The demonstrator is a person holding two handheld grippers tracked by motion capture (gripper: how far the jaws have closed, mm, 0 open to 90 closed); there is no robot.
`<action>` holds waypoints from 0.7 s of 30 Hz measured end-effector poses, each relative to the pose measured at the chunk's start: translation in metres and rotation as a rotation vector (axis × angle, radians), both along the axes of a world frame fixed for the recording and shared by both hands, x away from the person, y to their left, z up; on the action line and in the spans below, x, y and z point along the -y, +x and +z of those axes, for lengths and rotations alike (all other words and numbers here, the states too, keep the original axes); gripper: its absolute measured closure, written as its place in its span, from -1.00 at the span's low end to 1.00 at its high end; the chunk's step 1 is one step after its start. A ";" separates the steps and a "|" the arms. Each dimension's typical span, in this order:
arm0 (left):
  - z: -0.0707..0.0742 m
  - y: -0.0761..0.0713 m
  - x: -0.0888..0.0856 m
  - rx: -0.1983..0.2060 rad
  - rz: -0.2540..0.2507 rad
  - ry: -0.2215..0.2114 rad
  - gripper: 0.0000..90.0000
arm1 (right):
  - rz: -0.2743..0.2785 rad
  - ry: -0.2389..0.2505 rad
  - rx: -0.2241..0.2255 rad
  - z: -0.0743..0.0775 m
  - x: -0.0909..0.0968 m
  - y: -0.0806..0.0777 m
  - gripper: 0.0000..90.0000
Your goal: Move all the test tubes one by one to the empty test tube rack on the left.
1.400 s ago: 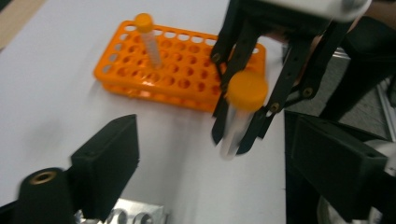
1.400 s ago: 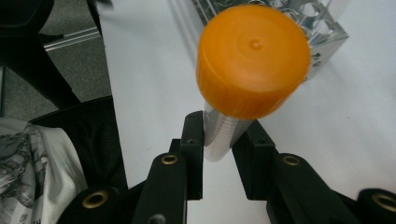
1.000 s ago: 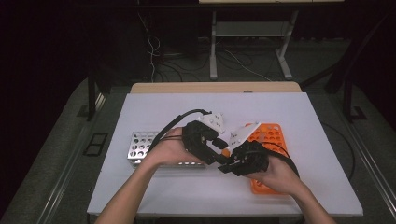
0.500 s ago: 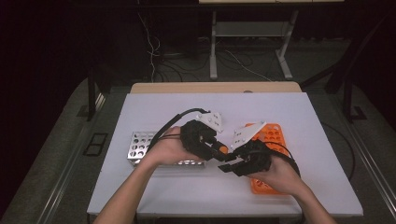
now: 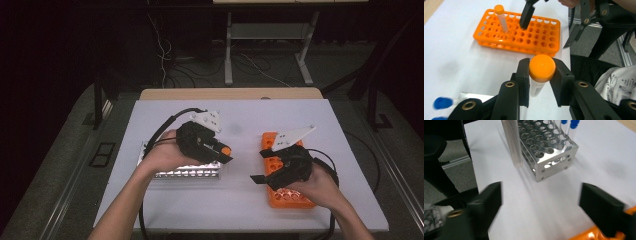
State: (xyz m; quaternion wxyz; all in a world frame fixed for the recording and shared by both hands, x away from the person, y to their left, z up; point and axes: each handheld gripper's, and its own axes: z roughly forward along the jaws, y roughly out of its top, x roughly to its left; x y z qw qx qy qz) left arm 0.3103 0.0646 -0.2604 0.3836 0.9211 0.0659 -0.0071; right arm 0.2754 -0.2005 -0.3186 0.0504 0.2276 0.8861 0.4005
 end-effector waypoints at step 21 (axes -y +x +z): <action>0.029 0.009 -0.042 0.066 0.113 -0.003 0.53 | -0.136 0.062 -0.042 -0.006 0.058 -0.009 -1.00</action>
